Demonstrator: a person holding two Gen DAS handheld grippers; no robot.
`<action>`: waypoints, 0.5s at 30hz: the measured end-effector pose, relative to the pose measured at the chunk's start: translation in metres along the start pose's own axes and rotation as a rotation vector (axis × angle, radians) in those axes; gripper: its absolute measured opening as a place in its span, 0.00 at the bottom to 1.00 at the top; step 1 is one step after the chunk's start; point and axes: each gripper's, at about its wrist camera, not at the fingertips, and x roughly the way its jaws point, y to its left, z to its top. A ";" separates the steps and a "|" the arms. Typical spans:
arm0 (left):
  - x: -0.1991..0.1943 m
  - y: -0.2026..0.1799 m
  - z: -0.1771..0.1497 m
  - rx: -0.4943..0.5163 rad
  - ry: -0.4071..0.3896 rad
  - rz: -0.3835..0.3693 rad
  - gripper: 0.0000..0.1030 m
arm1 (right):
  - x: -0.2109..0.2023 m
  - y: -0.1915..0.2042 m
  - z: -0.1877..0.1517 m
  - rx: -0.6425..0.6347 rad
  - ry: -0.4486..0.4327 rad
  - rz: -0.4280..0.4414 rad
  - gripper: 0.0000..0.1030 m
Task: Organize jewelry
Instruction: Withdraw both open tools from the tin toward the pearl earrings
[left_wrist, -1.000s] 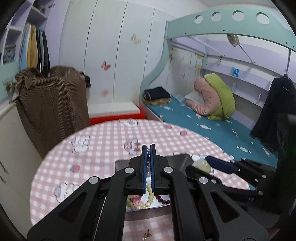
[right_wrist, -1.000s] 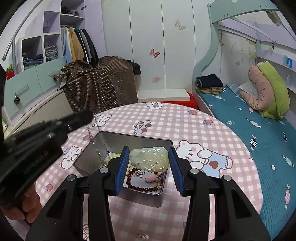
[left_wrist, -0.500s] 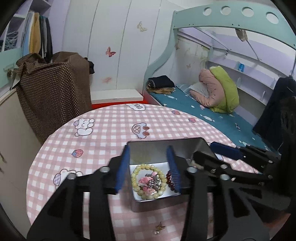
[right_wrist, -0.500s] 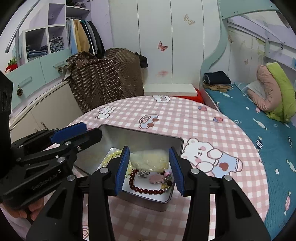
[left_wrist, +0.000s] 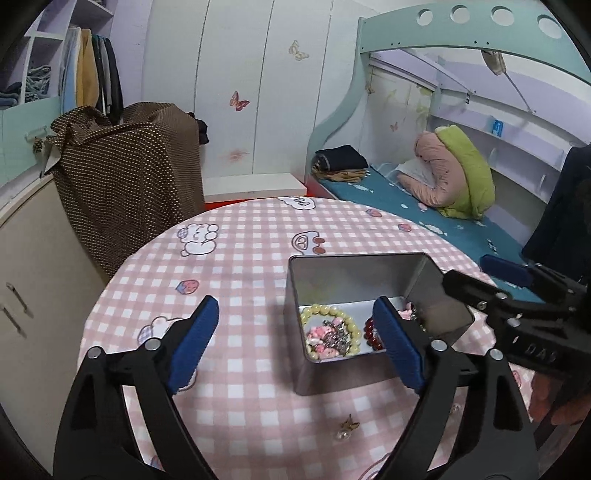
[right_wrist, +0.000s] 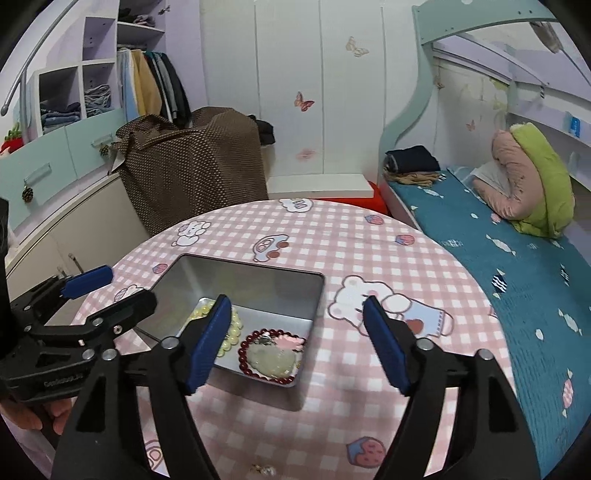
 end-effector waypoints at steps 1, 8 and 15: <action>-0.002 0.001 -0.001 -0.001 0.000 0.001 0.87 | -0.002 -0.001 -0.001 0.005 -0.002 -0.002 0.74; -0.011 0.002 -0.014 0.011 0.030 0.017 0.89 | -0.023 -0.011 -0.012 0.050 -0.052 -0.054 0.85; -0.013 -0.001 -0.033 0.022 0.082 0.003 0.91 | -0.039 -0.015 -0.029 0.042 -0.102 -0.091 0.86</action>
